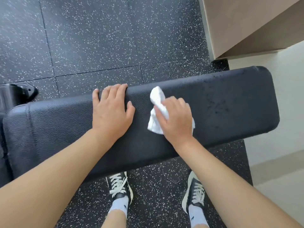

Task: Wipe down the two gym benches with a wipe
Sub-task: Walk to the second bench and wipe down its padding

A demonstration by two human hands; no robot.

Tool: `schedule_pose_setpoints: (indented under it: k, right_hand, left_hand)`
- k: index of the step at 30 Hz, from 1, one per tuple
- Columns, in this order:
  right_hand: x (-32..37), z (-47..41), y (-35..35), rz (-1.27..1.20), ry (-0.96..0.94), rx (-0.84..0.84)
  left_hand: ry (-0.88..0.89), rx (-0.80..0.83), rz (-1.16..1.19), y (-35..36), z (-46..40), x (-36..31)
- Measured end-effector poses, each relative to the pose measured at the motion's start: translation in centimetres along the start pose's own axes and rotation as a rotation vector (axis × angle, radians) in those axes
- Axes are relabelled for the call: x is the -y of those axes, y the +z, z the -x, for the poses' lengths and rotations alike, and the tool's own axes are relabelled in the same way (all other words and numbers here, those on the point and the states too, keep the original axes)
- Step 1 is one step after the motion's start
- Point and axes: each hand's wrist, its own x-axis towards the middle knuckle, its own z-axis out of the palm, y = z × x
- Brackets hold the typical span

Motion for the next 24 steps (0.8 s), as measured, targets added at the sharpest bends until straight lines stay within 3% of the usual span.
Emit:
schedule_pose_setpoints:
  k: [4, 7, 10, 12, 15, 18, 24]
  right_hand:
    - [-3.4, 8.2, -3.2, 0.074, -0.4, 0.239]
    - [-7.9, 6.7, -4.8, 0.179, -0.59, 0.274]
    - [-10.9, -0.4, -4.3, 0.341, -0.516, 0.136]
    - [-12.3, -6.3, -3.8, 0.275, -0.365, 0.009]
    - [-13.2, -10.7, -3.0, 0.112, -0.198, -0.02]
    - [-12.5, -6.2, -3.0, 0.003, -0.205, -0.038]
    - [-13.6, 8.4, -4.8, -0.113, -0.386, 0.098]
  left_hand:
    - [0.228, 0.104, -0.089, 0.0, 0.5, -3.4]
    - [0.281, 0.126, -0.075, 0.6, -1.0, -7.0]
    - [0.197, 0.106, -0.04, 2.0, -3.6, -10.4]
    - [0.052, 0.051, -0.022, 3.2, -5.2, -12.5]
    - [-0.126, -0.081, -0.024, 4.6, -6.1, -14.1]
    - [-0.134, -0.137, -0.024, 5.2, -5.9, -14.1]
    - [-0.135, -0.171, -0.058, 5.4, -5.9, -14.2]
